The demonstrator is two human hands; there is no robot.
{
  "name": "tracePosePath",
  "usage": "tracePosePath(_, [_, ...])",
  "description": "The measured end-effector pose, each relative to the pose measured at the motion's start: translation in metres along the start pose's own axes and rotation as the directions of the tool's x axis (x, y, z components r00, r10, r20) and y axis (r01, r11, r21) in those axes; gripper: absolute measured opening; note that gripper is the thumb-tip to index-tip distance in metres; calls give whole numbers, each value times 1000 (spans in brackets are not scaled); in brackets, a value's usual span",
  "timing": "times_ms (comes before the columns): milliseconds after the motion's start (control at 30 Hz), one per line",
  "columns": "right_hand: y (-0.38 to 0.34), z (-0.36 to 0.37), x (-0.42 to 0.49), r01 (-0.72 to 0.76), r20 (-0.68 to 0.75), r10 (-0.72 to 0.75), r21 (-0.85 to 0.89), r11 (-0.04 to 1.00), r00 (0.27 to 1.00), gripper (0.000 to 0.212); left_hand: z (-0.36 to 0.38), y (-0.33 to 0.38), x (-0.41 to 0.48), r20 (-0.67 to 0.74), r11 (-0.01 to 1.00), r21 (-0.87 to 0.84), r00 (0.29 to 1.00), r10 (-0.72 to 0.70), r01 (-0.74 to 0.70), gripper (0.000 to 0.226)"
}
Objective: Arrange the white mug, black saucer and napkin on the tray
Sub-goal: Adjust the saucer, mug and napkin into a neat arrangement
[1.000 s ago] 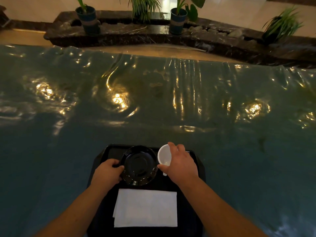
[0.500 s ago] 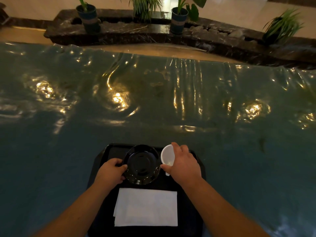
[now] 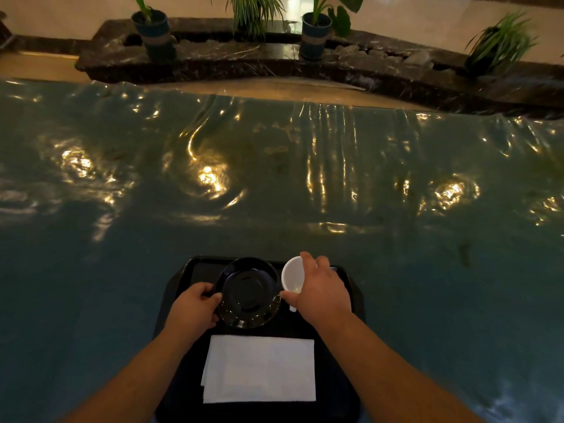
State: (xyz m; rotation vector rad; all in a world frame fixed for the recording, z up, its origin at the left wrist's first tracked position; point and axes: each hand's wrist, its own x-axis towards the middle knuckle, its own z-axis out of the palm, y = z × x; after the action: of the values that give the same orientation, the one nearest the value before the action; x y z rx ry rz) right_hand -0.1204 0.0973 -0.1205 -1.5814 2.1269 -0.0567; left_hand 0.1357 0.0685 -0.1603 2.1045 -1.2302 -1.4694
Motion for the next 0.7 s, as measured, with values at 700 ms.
tracePosePath(700, [25,-4,-5,-54,71,42,183,982,997,111,-2,0,-3,-16,999,-13,999,-35,35,37])
